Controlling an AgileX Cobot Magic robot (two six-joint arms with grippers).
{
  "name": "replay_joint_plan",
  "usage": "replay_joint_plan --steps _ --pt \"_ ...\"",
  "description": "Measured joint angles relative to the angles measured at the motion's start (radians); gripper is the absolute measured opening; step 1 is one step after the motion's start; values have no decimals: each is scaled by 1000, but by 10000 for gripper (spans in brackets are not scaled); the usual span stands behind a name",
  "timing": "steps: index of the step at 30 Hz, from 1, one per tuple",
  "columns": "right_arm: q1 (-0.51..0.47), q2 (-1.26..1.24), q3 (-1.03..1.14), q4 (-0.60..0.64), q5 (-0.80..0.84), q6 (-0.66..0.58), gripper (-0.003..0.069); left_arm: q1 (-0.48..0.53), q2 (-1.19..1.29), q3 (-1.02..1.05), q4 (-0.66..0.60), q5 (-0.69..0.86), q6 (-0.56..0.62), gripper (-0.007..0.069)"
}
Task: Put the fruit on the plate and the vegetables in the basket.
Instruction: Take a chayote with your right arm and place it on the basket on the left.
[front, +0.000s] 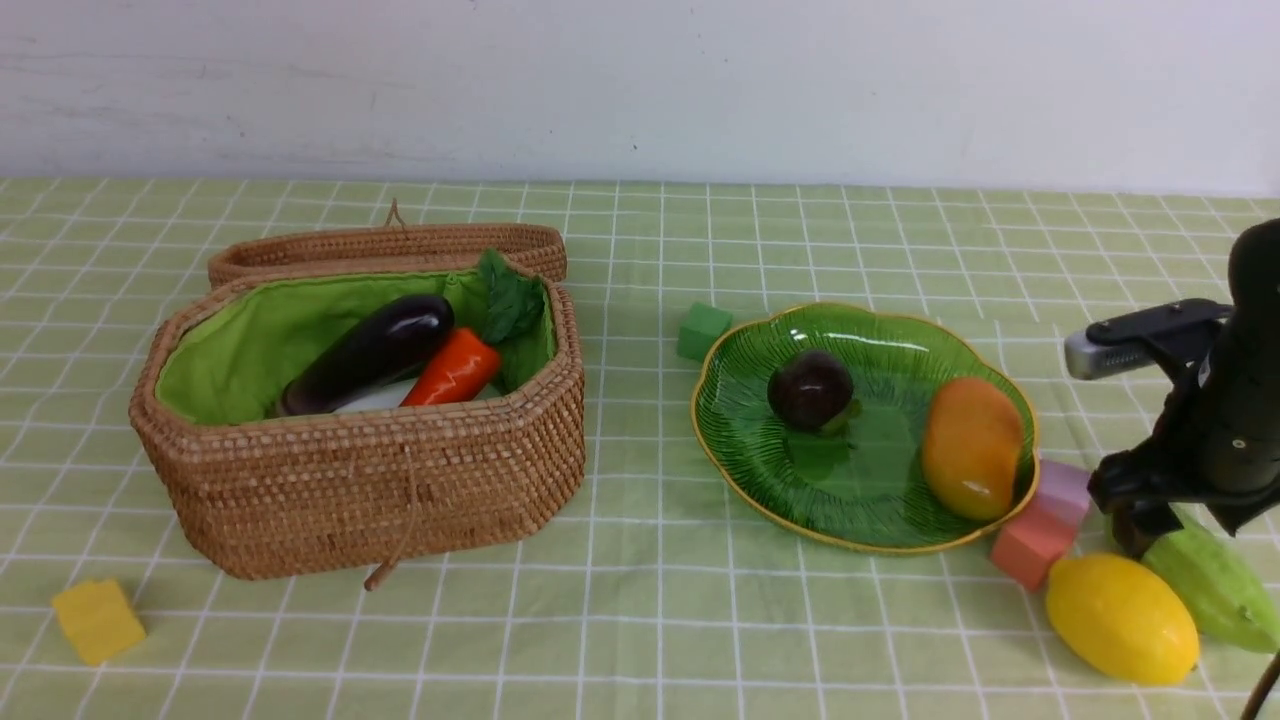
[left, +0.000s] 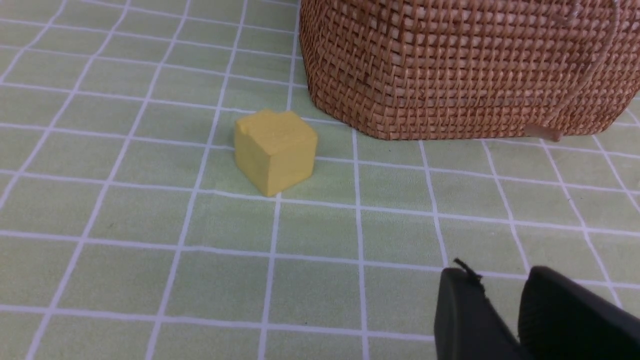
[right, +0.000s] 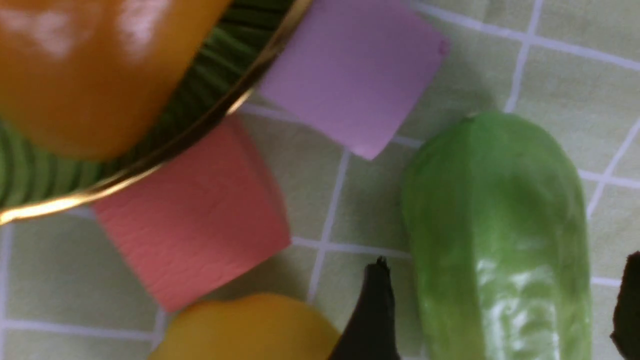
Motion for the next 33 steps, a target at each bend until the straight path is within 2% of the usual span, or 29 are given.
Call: replay_joint_plan --steps 4,9,11,13,14,22,27,29,30,33 --pt "-1 32 0 -29 -17 55 593 0 0 0 0 0 0 175" --pt "-1 98 0 6 -8 61 580 0 0 0 0 0 0 179" --pt "-1 99 -1 17 -8 60 556 0 0 0 0 0 0 181" --pt "-1 99 -1 28 -8 59 479 0 0 0 0 0 0 183" --pt "-1 99 -1 30 -8 59 463 0 0 0 0 0 0 183" --pt "-1 24 0 20 -40 86 464 0 0 0 0 0 0 185" --pt "-1 -123 0 -95 -123 252 464 0 0 0 0 0 0 185" --pt "-1 -147 0 -103 -144 277 464 0 0 0 0 0 0 185" --pt "3 -210 0 -106 -208 318 464 0 0 0 0 0 0 186" --pt "46 -284 0 -79 -315 325 464 0 0 0 0 0 0 186"
